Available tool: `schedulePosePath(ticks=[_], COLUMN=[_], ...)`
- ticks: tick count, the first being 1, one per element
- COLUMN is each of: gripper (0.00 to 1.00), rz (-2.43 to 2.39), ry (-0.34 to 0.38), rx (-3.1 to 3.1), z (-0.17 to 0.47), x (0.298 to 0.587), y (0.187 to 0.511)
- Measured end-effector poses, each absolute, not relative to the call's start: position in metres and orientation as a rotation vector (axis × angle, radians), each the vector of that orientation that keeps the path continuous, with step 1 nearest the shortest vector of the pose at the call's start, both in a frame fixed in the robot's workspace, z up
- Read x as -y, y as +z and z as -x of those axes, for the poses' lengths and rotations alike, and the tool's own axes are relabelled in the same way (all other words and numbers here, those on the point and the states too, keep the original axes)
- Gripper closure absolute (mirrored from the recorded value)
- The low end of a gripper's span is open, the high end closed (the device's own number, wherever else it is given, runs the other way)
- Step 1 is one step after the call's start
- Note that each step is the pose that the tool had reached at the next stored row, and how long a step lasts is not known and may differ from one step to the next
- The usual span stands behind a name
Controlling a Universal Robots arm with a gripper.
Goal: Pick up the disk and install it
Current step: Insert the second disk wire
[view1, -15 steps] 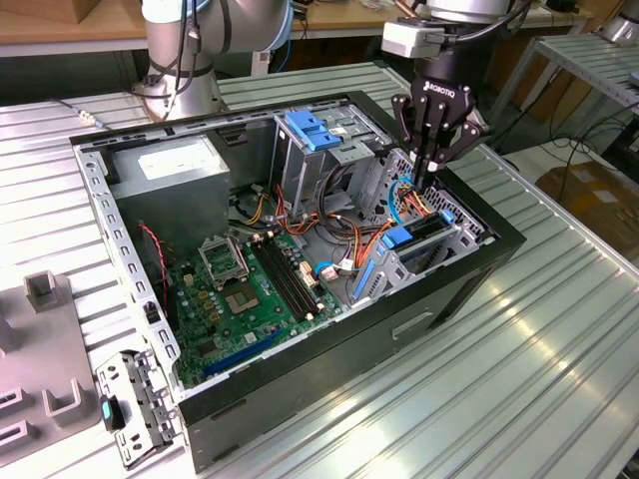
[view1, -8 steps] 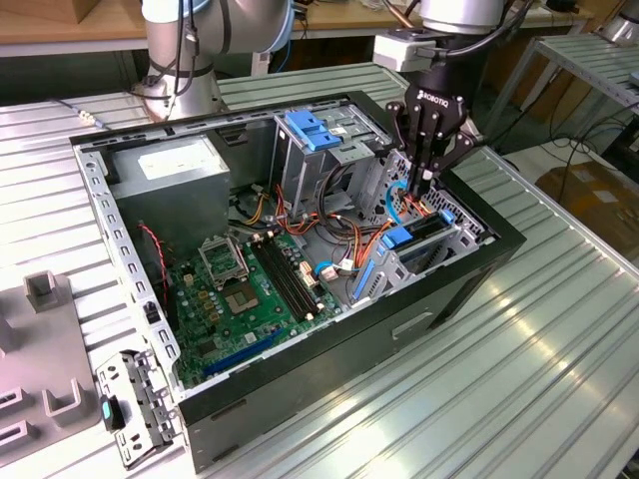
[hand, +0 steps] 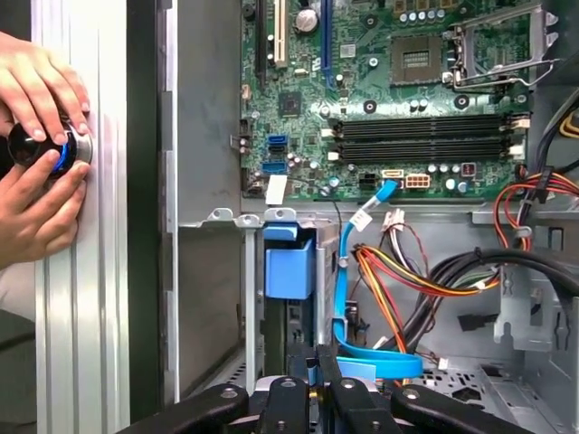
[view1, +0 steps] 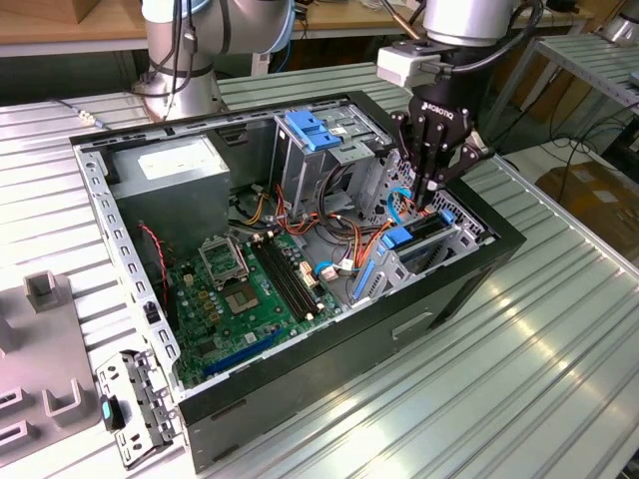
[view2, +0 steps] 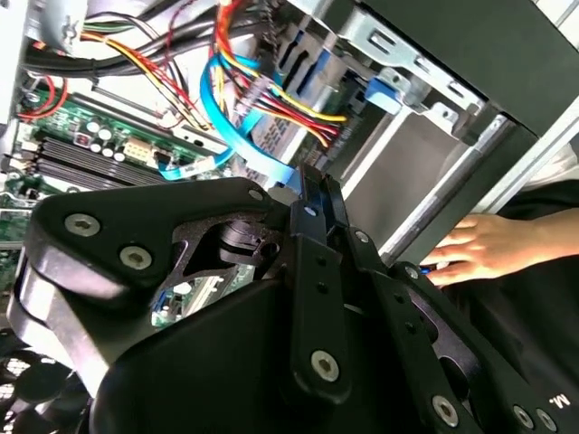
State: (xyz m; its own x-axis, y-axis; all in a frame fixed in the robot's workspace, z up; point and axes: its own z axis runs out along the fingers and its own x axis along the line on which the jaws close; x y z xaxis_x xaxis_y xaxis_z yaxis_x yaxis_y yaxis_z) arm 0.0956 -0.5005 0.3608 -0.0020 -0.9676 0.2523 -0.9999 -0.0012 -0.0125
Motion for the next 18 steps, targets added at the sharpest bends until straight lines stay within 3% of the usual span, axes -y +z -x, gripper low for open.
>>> schedulePosePath(ticks=[6,18], gripper=[0.84,0.84], rz=[-2.115,-2.169], ry=[0.290,0.265], rx=[2.094,2.112], z=[-0.093,-0.088], x=[0.517,0.519], y=[0.358,0.356])
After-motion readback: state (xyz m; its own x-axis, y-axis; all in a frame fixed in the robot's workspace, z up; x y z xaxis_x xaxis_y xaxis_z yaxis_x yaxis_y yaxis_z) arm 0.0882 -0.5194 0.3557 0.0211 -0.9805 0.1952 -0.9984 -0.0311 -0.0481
